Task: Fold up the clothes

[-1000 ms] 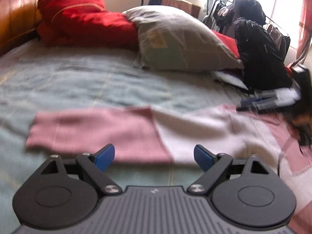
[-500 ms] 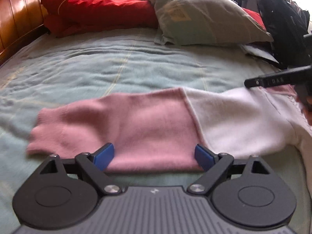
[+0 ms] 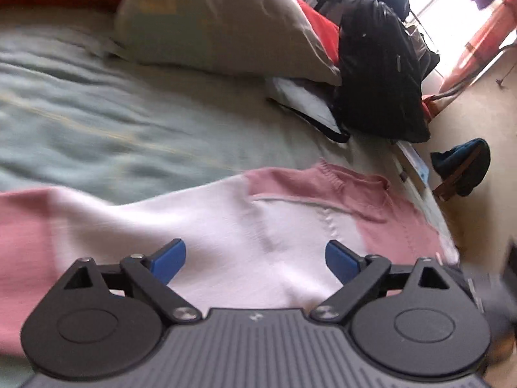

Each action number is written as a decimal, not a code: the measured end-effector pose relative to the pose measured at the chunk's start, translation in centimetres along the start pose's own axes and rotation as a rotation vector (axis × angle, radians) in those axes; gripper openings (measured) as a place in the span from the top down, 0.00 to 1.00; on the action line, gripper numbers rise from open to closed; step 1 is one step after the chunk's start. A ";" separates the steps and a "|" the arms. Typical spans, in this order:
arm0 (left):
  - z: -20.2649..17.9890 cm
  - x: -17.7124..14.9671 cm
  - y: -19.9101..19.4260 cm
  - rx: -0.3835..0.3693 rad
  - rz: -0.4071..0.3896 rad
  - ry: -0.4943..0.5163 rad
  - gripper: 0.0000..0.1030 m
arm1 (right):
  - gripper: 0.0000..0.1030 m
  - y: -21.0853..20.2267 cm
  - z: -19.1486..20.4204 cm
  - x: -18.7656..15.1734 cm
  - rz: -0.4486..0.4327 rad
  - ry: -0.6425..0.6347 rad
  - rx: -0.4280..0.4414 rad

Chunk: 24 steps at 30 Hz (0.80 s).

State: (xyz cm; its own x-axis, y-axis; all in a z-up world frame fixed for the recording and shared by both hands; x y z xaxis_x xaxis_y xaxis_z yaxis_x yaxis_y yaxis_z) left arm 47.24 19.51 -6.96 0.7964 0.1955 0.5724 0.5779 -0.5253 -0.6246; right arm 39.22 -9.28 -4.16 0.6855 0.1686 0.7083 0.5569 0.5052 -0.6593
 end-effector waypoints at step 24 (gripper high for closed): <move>0.7 0.7 -1.5 0.231 -0.050 -0.070 0.09 | 0.00 -9.8 -7.9 -10.3 -0.058 0.344 -0.053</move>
State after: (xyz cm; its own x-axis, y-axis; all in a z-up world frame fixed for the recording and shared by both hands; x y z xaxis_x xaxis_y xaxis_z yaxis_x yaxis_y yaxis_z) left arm 47.00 21.00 -5.97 0.7712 0.2780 0.5726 0.6363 -0.3118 -0.7056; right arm 30.38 -22.71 -7.00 0.7645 -0.1585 0.6248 0.6173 0.4592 -0.6388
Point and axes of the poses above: each gripper's, at about its wrist camera, not at the fingertips, and y roughly the way its jaws point, z to its left, x to its top, the point moved 1 cm from there along y, roughly the way its jaws point, and after that the axes turned 8 degrees about -z, right-handed, at the moved point
